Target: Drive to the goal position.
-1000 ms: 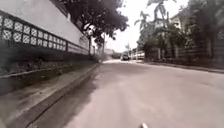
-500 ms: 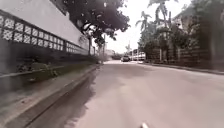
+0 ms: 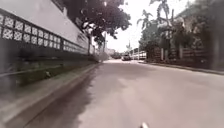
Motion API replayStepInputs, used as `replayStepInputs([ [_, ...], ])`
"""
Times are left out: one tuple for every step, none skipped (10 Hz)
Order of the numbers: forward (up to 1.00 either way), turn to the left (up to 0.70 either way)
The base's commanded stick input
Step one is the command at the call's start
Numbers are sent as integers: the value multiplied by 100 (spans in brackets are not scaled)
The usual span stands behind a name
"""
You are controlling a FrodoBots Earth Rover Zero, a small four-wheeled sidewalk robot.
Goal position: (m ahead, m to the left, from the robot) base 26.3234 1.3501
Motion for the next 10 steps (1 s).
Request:
replayStepInputs([
  [70, 0],
  [70, 0],
  [70, 0],
  [70, 0],
  [70, 0],
  [70, 0],
  [70, 0],
  [70, 0],
  [70, -8],
  [70, -10],
])
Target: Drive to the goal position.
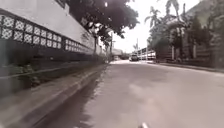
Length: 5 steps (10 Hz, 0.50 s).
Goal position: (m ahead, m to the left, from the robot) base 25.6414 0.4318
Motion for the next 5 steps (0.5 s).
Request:
replayStepInputs([
  [70, -8],
  [70, -4],
  [70, 0],
  [70, 0],
  [70, 0],
])
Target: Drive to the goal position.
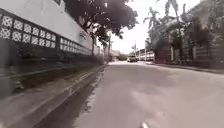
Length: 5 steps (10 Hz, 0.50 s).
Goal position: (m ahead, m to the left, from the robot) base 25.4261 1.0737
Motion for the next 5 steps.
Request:
replayStepInputs([
  [70, 0],
  [70, 0],
  [70, 0],
  [70, 0],
  [70, 0],
])
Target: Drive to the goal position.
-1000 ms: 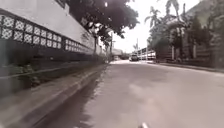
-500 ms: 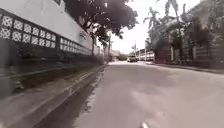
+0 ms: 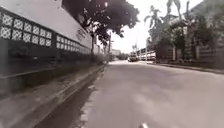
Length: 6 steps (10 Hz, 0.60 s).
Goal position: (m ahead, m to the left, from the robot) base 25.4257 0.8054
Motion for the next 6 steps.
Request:
replayStepInputs([
  [70, 0],
  [70, 0],
  [70, 0],
  [70, 0],
  [70, 0],
  [70, 0],
])
